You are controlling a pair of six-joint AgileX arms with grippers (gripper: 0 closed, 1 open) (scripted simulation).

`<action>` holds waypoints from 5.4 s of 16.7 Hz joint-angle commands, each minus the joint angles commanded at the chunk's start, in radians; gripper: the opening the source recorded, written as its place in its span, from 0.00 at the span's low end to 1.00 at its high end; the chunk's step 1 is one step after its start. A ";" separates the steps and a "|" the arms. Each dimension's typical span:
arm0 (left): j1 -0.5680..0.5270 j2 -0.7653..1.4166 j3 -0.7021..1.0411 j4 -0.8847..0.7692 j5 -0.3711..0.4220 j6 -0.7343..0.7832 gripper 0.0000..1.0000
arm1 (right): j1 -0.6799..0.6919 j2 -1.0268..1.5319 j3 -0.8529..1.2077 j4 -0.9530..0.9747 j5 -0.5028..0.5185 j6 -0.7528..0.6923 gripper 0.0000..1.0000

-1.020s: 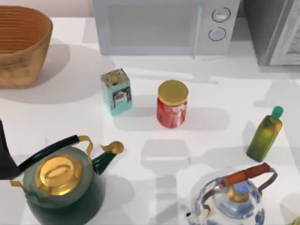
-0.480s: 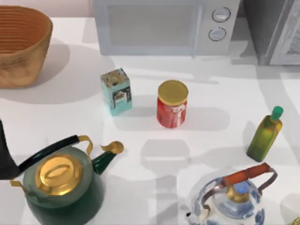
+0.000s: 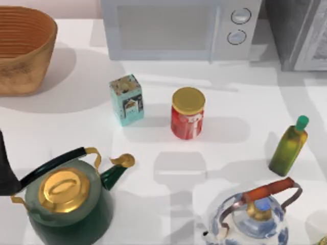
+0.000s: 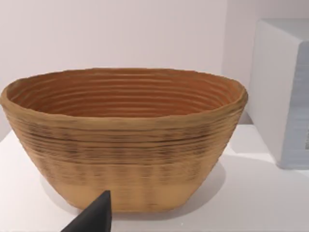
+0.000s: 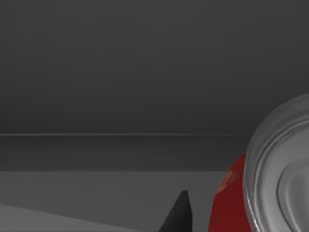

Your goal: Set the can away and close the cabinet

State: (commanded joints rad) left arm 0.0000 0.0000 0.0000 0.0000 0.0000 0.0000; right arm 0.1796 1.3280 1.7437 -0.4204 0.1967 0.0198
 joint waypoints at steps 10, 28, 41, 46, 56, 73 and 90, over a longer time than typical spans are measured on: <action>0.000 0.000 0.000 0.000 0.000 0.000 1.00 | -0.027 0.402 0.535 -0.137 -0.043 0.001 0.00; 0.000 0.000 0.000 0.000 0.000 0.000 1.00 | -0.083 0.761 1.022 -0.259 -0.071 -0.002 0.30; 0.000 0.000 0.000 0.000 0.000 0.000 1.00 | -0.083 0.761 1.022 -0.259 -0.071 -0.002 1.00; 0.000 0.000 0.000 0.000 0.000 0.000 1.00 | -0.081 0.761 1.022 -0.259 -0.071 -0.002 1.00; 0.000 0.000 0.000 0.000 0.000 0.000 1.00 | -0.112 0.414 0.557 -0.151 -0.079 0.014 1.00; 0.000 0.000 0.000 0.000 0.000 0.000 1.00 | -0.172 -1.101 -1.506 0.331 -0.178 -0.018 1.00; 0.000 0.000 0.000 0.000 0.000 0.000 1.00 | -0.324 -1.162 -1.700 0.575 -0.329 -0.002 1.00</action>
State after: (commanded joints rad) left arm 0.0000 0.0000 0.0000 0.0000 0.0000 0.0000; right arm -0.1441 0.1661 0.0442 0.1548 -0.1328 0.0177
